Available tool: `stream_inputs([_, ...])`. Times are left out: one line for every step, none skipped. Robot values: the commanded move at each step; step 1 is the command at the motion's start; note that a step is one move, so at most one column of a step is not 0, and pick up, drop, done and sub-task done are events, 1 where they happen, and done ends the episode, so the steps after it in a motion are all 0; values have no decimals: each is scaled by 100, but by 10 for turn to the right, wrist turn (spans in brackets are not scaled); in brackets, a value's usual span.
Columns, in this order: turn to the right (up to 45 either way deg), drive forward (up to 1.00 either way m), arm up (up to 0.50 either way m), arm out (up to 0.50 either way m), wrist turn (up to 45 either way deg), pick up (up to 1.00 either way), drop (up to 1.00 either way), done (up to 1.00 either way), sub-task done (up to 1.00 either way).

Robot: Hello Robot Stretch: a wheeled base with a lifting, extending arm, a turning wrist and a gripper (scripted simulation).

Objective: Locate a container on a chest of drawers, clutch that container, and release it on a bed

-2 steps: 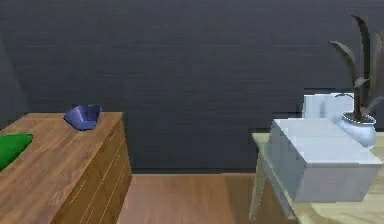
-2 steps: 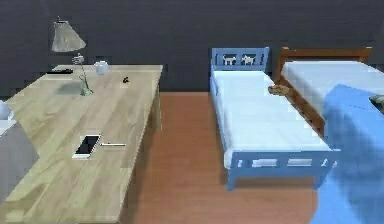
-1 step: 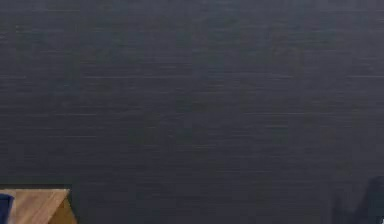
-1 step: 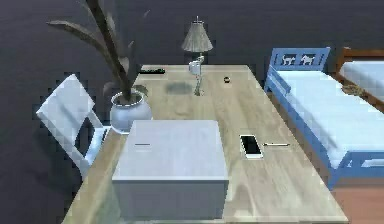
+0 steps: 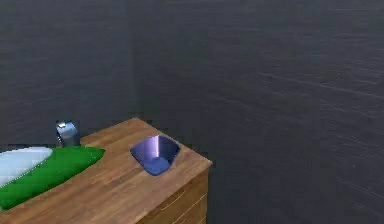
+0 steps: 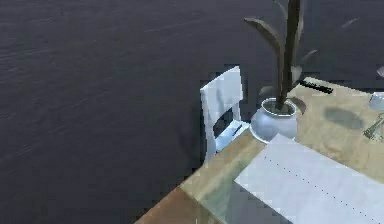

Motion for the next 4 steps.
stream_inputs([-450, 0, 0, 0, 0, 0, 0, 0, 0])
stream_inputs([-450, 0, 0, 0, 0, 0, 0, 0, 0])
stream_inputs([-120, 0, 0, 0, 0, 0, 0, 0, 0])
stream_inputs([0, 0, 50, 0, 0, 0, 0, 0, 0])
